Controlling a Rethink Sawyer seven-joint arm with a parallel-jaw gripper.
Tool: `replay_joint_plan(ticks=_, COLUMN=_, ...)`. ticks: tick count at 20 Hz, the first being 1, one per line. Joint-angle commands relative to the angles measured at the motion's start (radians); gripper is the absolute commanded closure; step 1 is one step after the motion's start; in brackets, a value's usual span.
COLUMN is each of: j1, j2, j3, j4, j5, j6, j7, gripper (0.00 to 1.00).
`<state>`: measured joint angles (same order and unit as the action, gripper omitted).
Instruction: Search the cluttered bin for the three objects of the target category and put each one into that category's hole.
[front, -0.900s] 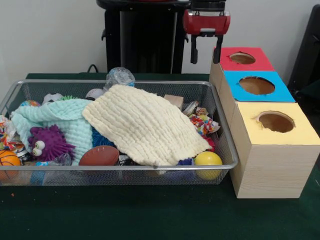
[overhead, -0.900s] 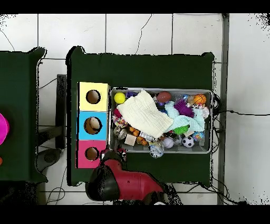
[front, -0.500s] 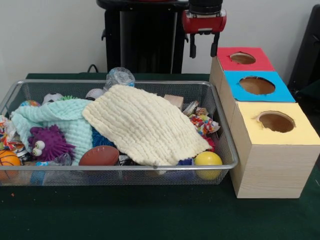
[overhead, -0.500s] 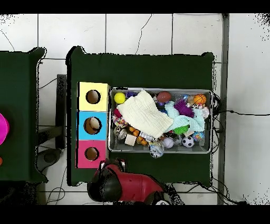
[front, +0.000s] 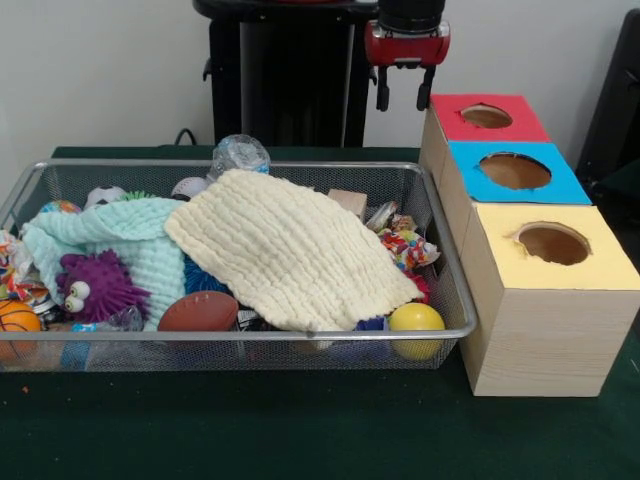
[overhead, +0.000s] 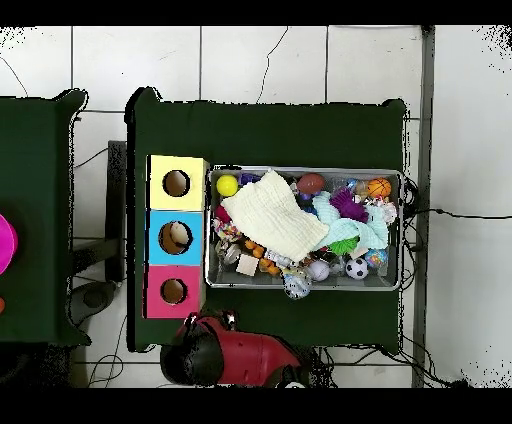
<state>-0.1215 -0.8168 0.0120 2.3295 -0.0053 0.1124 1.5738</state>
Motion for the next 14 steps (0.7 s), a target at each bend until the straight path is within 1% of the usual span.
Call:
replay_joint_plan(ticks=1, j1=0.049, j2=0.004, j3=0.007, j4=-0.094, j5=0.037, j6=0.12, j7=0.167, gripper=0.0)
replay_joint_plan(ticks=6, j1=0.063, j2=-0.078, j3=-0.001, j4=-0.123, j5=0.03, j6=0.216, j7=0.129, gripper=0.0)
replay_joint_plan(ticks=10, j1=0.013, j2=-0.139, j3=0.017, j4=-0.165, j5=0.01, j6=0.346, j7=0.061, gripper=0.0)
replay_joint_plan(ticks=13, j1=-0.011, j2=-0.16, j3=0.033, j4=-0.19, j5=-0.001, j6=0.408, j7=0.034, gripper=0.0)
replay_joint_plan(ticks=14, j1=-0.021, j2=-0.165, j3=0.042, j4=-0.191, j5=-0.003, j6=0.411, j7=0.027, gripper=0.0)
